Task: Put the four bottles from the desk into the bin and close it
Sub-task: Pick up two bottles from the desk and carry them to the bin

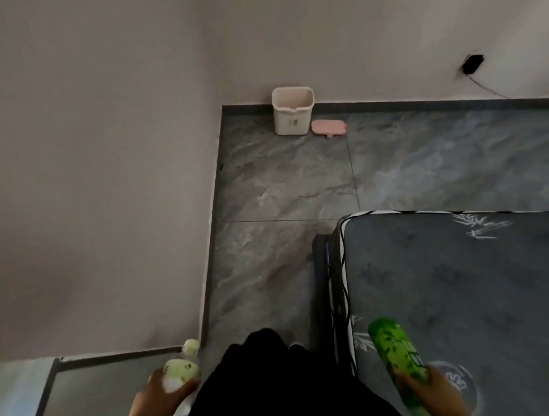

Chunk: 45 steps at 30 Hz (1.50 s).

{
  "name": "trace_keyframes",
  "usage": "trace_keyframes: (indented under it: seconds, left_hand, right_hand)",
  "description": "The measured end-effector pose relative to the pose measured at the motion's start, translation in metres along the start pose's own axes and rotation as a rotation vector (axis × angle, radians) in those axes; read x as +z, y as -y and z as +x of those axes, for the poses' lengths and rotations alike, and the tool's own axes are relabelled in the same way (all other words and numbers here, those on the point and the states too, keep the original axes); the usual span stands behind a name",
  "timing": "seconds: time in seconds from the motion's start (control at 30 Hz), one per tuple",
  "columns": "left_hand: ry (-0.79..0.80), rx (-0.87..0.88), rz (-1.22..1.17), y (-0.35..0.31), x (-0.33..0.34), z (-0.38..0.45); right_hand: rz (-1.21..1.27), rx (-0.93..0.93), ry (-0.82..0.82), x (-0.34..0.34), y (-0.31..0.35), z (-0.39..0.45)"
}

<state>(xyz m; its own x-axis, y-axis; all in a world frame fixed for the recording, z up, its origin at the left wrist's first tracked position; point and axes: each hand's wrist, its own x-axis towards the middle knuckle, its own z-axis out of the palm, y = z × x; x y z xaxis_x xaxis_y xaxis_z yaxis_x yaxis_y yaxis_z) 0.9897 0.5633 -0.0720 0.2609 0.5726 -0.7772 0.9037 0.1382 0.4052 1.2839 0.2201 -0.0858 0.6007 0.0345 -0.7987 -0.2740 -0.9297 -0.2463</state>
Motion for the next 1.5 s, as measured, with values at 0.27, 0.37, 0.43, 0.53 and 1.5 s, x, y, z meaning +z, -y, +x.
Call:
trace_keyframes:
  seconds: [0.27,0.37,0.43,0.53,1.5]
  left_hand:
    - [-0.160,-0.176,-0.059,-0.070,-0.029,0.062]
    - [-0.049,-0.122,-0.022,-0.099,-0.056,0.096]
    - [-0.032,-0.096,0.007,-0.128,-0.072,0.117]
    - [-0.011,-0.052,0.077,-0.181,-0.090,0.150]
    - [0.093,-0.118,0.018,-0.540,-0.153,0.355]
  right_hand:
    - [-0.062,-0.028,0.021,-0.030,0.134,0.063]
    - [-0.068,0.021,0.005,-0.032,0.165,0.067]
    - [-0.023,0.036,-0.038,-0.035,0.180,0.069]
    - [0.018,0.090,-0.061,-0.043,0.198,0.074]
    - [-0.018,0.102,0.035,-0.226,0.512,0.307]
